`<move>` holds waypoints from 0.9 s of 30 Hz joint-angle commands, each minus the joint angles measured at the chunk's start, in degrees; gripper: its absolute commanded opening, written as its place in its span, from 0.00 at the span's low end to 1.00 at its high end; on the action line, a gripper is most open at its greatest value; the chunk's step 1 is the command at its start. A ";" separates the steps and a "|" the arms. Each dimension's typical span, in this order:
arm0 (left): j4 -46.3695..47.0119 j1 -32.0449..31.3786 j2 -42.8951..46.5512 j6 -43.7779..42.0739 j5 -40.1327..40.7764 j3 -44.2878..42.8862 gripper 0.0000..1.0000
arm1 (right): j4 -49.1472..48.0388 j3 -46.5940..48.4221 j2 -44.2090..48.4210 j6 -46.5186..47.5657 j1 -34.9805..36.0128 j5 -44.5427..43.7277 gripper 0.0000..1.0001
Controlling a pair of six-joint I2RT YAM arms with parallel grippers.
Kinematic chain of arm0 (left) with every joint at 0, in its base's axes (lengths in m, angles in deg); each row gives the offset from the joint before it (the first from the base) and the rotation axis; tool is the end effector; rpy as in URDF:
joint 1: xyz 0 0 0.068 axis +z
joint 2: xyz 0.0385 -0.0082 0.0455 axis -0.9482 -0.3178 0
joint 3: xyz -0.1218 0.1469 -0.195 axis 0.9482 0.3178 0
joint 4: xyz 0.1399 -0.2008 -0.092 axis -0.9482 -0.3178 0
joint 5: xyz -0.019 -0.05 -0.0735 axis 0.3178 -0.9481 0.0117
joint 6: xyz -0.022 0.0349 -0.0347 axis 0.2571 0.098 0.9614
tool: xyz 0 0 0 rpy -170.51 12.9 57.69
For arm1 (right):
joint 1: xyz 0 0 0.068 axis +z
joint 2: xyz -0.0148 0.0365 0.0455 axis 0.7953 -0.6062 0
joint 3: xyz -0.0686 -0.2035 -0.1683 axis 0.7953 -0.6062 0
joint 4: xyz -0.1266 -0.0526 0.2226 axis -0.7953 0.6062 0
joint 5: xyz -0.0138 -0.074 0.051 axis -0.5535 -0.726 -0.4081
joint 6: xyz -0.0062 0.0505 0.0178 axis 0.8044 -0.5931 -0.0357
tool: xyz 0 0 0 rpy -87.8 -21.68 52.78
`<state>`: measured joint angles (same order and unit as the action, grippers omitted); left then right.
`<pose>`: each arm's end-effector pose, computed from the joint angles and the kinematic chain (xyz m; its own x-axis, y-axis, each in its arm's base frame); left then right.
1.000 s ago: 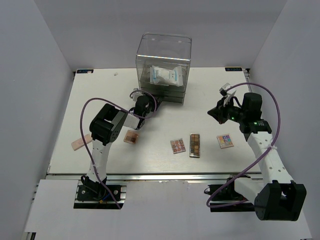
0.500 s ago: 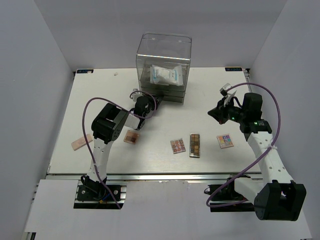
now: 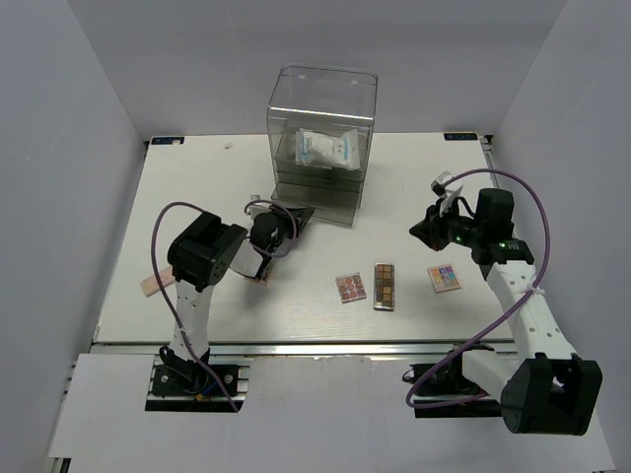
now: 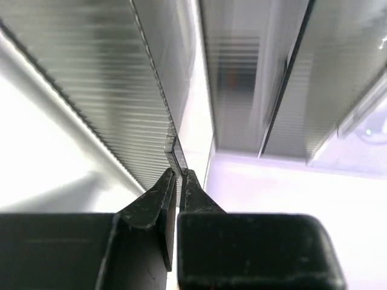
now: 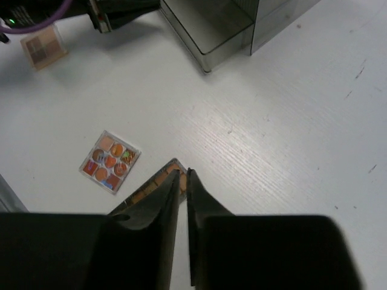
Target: Organize the makeup
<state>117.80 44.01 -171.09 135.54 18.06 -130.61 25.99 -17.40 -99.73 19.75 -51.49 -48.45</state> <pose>0.3482 -0.1794 0.0885 -0.4467 -0.8873 -0.1146 -0.1367 0.1942 -0.9714 0.2290 0.0273 0.2972 -0.2933 -0.2369 -0.9262 -0.6887 0.7243 0.0328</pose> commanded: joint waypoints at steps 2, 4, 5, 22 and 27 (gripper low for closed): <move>-0.15 0.04 8.33 -3.65 -0.53 8.12 0.00 | 3.93 -1.41 -1.03 2.34 -0.22 -0.90 0.25; -0.51 -0.66 10.36 -4.62 -0.26 11.46 0.00 | 5.60 -1.41 -2.78 2.43 -0.14 -1.43 0.47; -0.68 -0.84 12.11 -4.71 -0.09 12.43 0.00 | 7.61 -1.32 -3.49 2.52 -0.14 -1.69 0.52; -23.15 -1.01 28.80 -19.11 -1.93 13.23 0.77 | 10.26 0.16 -15.61 -21.29 20.60 -36.57 0.89; -35.12 -1.01 42.68 -32.44 0.87 13.84 0.83 | 12.73 3.86 -25.02 -27.53 22.71 -37.29 0.89</move>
<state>91.88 43.22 -135.99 113.95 17.06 -116.12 37.29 -16.66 -122.47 -1.17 -29.59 -81.28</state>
